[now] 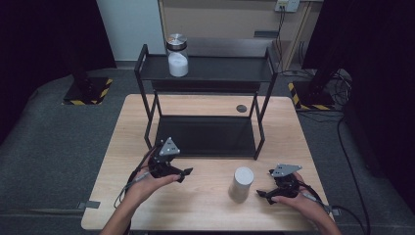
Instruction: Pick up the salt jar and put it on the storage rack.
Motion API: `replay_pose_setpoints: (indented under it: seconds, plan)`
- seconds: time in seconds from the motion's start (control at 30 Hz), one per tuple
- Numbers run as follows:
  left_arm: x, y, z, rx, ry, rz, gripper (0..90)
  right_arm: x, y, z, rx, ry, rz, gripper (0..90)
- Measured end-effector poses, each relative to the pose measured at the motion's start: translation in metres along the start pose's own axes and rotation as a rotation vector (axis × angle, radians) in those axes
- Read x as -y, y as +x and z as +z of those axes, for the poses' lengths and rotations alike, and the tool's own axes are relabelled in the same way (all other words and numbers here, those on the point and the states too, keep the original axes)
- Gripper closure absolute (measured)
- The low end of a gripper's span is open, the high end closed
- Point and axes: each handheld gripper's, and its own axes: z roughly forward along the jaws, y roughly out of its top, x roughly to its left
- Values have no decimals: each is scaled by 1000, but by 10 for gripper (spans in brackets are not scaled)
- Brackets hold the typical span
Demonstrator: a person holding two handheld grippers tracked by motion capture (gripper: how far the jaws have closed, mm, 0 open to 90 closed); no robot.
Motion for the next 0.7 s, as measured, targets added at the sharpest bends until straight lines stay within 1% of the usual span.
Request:
replay_pose_setpoints:
  seconds: [0.1, 0.2, 0.27, 0.3, 0.4, 0.53, 0.6, 0.63, 0.7]
  plan:
    - [11, 1, 14, 13, 35, -15, 55, 0, 0, 0, 1, 0, 1, 16]
    - [16, 2, 21, 22, 52, -16, 56, 0, 0, 0, 1, 0, 1, 16]
    - [18, 2, 26, 21, 72, -9, 55, 0, 1, 0, 2, 0, 2, 16]
    - [19, 2, 27, 20, 79, -4, 55, 0, 1, 0, 3, 0, 2, 16]
    - [24, 4, 30, 28, 93, -13, 55, 0, 1, 0, 3, 0, 2, 16]
    - [29, 4, 32, 28, 106, 0, 53, 0, 1, 0, 3, 1, 1, 16]
    - [31, 4, 35, 35, 113, -5, 53, 0, 1, 0, 3, 1, 1, 16]
    - [31, 5, 36, 40, 120, 0, 52, 0, 1, 0, 3, 0, 1, 16]
    - [33, 2, 38, 34, 124, 19, 43, 0, 1, 0, 4, 1, 1, 14]
